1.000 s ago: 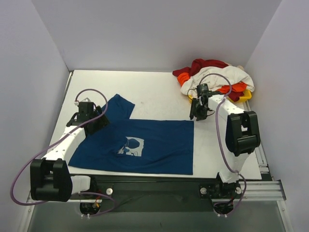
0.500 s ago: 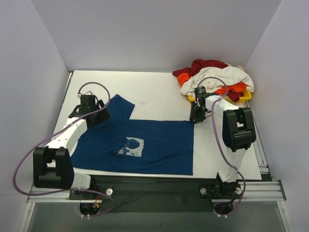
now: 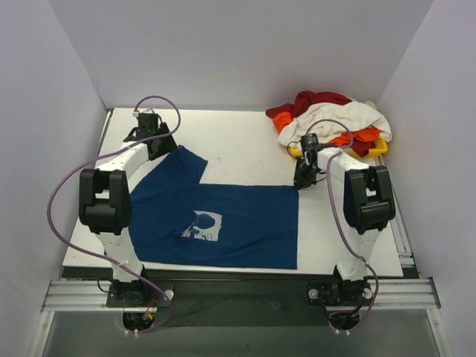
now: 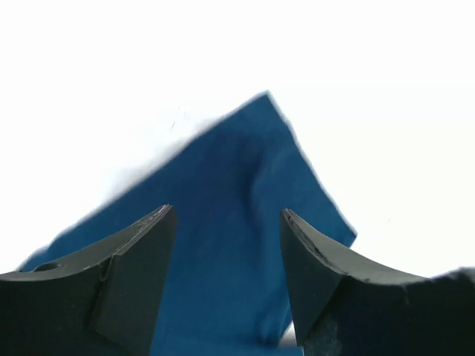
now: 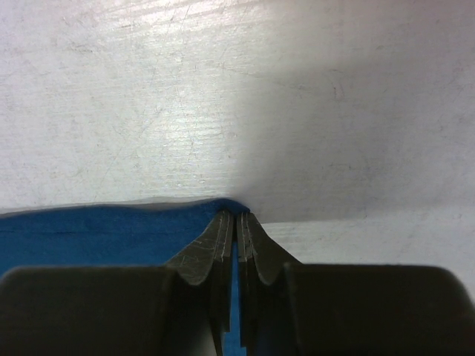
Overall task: Fold and stack the t-shirts
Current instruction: Grap the side of the flattened tshirt furthest away from the robot with both arms
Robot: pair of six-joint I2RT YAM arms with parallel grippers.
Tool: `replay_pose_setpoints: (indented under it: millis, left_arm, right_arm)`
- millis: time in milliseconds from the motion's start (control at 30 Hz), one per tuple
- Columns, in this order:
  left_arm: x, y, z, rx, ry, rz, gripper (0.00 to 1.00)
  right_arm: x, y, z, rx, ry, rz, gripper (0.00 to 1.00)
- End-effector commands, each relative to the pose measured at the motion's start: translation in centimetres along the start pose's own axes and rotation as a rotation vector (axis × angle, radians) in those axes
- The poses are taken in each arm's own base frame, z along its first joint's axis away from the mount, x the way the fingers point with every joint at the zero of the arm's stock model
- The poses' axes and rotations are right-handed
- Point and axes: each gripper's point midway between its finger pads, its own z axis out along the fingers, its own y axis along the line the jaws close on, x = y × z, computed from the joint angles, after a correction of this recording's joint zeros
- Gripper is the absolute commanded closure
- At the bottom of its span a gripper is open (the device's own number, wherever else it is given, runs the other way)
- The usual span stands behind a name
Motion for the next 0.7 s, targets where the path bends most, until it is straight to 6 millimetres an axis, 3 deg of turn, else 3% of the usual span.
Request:
replay_pose_setpoints:
  millis: [0, 67, 167, 200, 267, 467, 667]
  left_arm:
    - [-3.9, -2.3, 2.3, 0.044, -0.097, 0.018, 0.32]
    - [-5.3, -3.3, 3.2, 0.059, -0.123, 0.017, 0.33]
    - [-3.9, -3.4, 6.3, 0.047, -0.084, 0.032, 0.34]
    - [-4.5, -3.9, 6.5, 0.054, -0.099, 0.034, 0.34]
    - [-3.6, -4.1, 7.8, 0.053, -0.080, 0.054, 0.34]
    - [-3.3, -5.3, 9.6, 0.051, -0.081, 0.110, 0.36]
    - [-2.5, -5.2, 9.7, -0.023, -0.067, 0.166, 0.42]
  right_arm:
    - [1.8, -0.4, -0.5, 0.014, 0.044, 0.012, 1.00]
    - [2.1, -0.4, -0.4, 0.012, 0.051, 0.013, 1.00]
    - [2.4, -0.3, -0.5, 0.005, 0.057, 0.015, 1.00]
    - [2.4, -0.3, -0.6, 0.004, 0.058, 0.020, 1.00]
    - [2.5, -0.3, -0.7, 0.001, 0.056, 0.017, 1.00]
    - [2.3, 0.0, -0.9, -0.011, 0.054, 0.015, 1.00]
    - [2.3, 0.1, -0.8, -0.019, 0.059, 0.023, 1.00]
